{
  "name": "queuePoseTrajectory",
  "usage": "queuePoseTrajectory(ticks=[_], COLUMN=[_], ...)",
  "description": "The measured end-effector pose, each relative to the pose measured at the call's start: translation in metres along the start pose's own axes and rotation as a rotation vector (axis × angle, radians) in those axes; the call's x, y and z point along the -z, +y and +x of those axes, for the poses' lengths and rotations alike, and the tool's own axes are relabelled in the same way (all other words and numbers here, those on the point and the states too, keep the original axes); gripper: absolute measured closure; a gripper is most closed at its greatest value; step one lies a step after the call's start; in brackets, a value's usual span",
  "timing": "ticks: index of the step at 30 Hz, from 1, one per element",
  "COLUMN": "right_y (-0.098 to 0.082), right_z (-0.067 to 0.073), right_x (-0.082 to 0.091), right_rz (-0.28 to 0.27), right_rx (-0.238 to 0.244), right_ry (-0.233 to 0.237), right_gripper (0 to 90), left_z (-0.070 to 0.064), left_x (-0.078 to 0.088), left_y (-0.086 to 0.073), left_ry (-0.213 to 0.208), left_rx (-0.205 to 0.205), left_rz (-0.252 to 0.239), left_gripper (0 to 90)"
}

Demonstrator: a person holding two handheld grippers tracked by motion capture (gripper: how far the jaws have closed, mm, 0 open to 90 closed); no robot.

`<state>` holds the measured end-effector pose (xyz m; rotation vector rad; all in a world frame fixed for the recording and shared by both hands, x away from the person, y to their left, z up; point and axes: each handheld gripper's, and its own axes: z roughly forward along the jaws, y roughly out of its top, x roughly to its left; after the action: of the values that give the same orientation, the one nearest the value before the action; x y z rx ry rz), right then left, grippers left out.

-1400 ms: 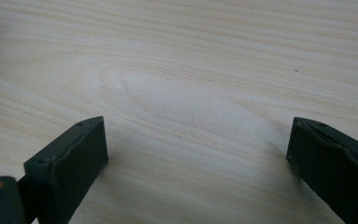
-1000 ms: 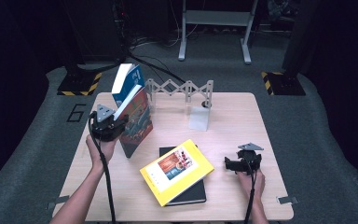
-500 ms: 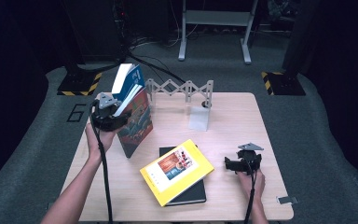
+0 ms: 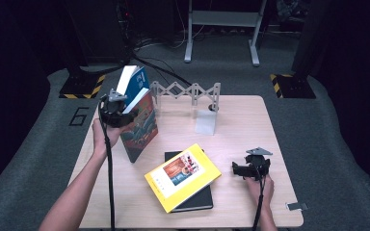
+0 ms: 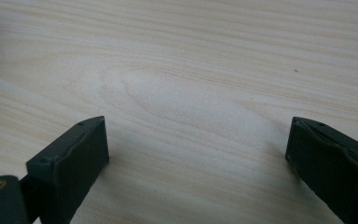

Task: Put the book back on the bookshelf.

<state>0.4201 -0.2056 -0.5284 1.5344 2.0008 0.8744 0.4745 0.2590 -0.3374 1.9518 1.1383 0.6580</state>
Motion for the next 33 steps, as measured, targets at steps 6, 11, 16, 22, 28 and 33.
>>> queuePoseTrajectory(ticks=[6,11,16,22,28,33], right_y=[0.000,0.000,0.000,0.000,0.000,0.000], right_z=[0.000,0.000,0.000,0.000,-0.001,-0.001], right_x=[0.000,0.000,0.000,0.000,0.000,0.000], right_rz=[-0.004,-0.005,-0.005,-0.005,-0.007,-0.008], right_rx=[0.004,0.004,0.003,0.002,0.001,0.001], right_ry=[0.002,0.001,0.000,0.001,0.002,0.002], right_gripper=[5.6,5.7,6.0,6.1,6.4,6.6], left_z=[-0.003,-0.002,-0.004,-0.006,-0.005,-0.002], left_x=[0.000,0.000,0.000,0.001,0.003,-0.001], left_y=[-0.001,-0.003,-0.003,0.005,0.015,0.020], left_ry=[0.000,0.003,-0.001,0.001,0.032,0.073], left_rx=[0.014,0.036,0.072,0.080,0.101,0.129], left_rz=[-0.012,-0.030,-0.052,-0.076,-0.095,-0.092], left_gripper=[73.7,74.0,74.0,74.0,74.0,74.0])
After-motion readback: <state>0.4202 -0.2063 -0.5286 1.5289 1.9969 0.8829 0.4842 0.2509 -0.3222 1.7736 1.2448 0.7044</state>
